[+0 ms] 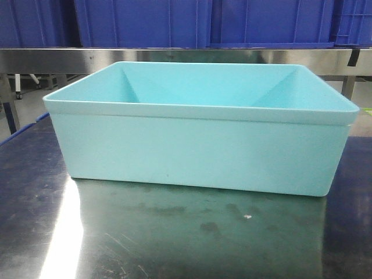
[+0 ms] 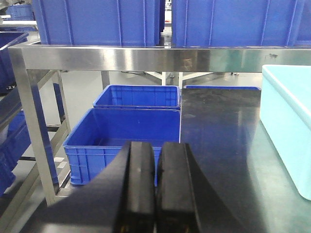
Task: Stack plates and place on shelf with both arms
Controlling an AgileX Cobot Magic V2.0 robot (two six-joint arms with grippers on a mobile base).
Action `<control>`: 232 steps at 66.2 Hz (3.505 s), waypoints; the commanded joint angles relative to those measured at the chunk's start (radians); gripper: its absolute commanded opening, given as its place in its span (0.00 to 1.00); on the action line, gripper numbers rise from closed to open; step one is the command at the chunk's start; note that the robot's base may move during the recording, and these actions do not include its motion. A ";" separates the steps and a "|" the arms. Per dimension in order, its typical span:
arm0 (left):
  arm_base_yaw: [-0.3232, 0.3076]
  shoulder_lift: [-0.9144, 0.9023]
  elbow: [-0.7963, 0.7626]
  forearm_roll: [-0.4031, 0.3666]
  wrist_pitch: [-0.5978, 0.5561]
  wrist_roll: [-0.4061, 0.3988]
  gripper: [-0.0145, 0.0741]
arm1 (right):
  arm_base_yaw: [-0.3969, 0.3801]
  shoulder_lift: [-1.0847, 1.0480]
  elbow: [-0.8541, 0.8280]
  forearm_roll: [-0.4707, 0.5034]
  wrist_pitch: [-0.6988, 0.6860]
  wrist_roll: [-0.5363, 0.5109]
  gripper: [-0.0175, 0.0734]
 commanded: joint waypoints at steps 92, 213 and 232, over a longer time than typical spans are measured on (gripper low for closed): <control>-0.087 1.063 -1.168 0.134 0.654 0.036 0.26 | -0.001 -0.018 -0.001 -0.008 -0.089 -0.002 0.25; -0.087 1.068 -1.168 0.072 0.638 0.041 0.26 | -0.001 0.484 -0.703 -0.016 0.393 0.020 0.25; -0.087 1.068 -1.168 0.016 0.640 0.041 0.26 | -0.001 0.892 -1.000 -0.002 0.524 0.020 0.25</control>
